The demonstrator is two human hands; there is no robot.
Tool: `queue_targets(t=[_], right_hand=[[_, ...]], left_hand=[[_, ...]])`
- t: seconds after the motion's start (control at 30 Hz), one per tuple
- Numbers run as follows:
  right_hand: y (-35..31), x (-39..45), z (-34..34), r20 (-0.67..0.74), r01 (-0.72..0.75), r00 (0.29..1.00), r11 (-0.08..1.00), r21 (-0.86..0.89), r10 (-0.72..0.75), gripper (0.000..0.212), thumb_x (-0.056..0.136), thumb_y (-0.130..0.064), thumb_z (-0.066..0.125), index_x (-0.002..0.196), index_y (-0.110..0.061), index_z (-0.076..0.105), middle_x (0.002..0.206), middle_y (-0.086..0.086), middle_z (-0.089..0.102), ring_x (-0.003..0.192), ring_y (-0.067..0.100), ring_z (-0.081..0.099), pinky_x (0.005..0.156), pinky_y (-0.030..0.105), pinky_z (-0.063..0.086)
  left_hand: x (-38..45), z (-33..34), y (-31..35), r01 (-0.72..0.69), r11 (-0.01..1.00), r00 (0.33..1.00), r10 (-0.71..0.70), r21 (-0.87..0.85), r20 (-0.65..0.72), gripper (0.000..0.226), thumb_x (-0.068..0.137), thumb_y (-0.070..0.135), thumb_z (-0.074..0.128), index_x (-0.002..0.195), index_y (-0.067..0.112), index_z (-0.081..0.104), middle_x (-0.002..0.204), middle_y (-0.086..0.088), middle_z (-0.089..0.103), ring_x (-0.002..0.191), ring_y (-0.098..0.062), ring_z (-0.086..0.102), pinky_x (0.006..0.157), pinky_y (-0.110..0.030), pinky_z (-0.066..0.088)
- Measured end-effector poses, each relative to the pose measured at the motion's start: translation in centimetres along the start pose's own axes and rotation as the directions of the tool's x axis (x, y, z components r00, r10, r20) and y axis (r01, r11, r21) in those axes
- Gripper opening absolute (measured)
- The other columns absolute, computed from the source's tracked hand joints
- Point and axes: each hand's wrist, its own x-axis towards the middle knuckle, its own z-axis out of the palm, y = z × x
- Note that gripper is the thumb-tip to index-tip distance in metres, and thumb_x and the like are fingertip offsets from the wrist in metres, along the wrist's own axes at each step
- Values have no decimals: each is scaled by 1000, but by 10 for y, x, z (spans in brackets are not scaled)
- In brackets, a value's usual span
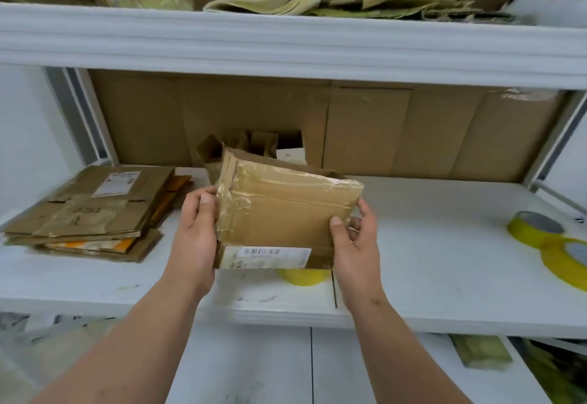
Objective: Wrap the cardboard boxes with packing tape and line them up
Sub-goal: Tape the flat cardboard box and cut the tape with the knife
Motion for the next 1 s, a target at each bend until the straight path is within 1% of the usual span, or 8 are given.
queue_targets(t=[0.1,0.2,0.33,0.43,0.5,0.63,0.73,1.0], right_hand=[[-1,-7,-3,23,26,999,999,-41,-25,55,100,-28,54,149,-40,31,140,-4,44,126,13,49,110,38,43],[-2,-14,9,65,63,996,995,-74,-58,58,99,-24,56,149,-40,32,137,-4,46,120,9,51,108,36,45],[-1,-20,41,152,103,984,990,-99,-88,61,98,-21,57,150,-42,31,138,-5,45,120,6,51,106,33,47],[3,-24,70,205,103,976,988,-111,-78,64,98,-20,58,150,-42,29,138,-6,46,123,6,50,108,33,45],[8,-25,88,245,89,968,990,-113,-59,63,98,-22,58,149,-45,29,139,-8,46,125,6,48,109,35,43],[27,-21,113,322,62,947,984,-169,-5,60,97,-24,59,144,-50,33,138,-8,48,126,9,49,108,40,45],[42,-21,126,364,18,930,981,-191,54,57,94,-22,60,135,-56,39,135,-4,51,123,10,53,105,42,49],[61,-5,134,208,26,978,972,-232,23,54,96,-28,58,135,-56,33,134,-3,51,118,19,57,97,47,53]], left_hand=[[-8,-5,9,146,983,989,-145,-107,23,32,103,49,38,95,45,69,98,3,76,98,-22,70,84,-46,57],[-8,-27,16,228,959,973,-219,-170,73,56,95,68,32,110,29,70,102,-2,77,99,-25,72,86,-45,55],[-7,-69,20,155,988,984,-155,9,91,78,76,88,29,115,32,69,116,0,73,114,-23,65,102,-50,47],[-7,-94,21,80,987,997,-82,138,12,66,77,87,34,110,38,64,126,9,62,123,-19,55,112,-46,37],[-6,-107,17,54,985,998,-50,164,-31,50,90,75,30,123,45,53,126,15,53,124,-12,48,108,-36,34],[5,-137,-10,34,977,999,-31,209,-18,54,90,75,29,139,55,41,145,18,46,137,-16,41,115,-48,32],[14,-144,-27,110,964,994,-104,240,-36,53,95,68,28,145,49,31,139,17,38,129,-11,36,113,-44,29],[43,-139,-50,121,946,992,-127,300,3,34,97,60,36,127,44,39,127,8,47,119,-18,45,103,-42,40]])
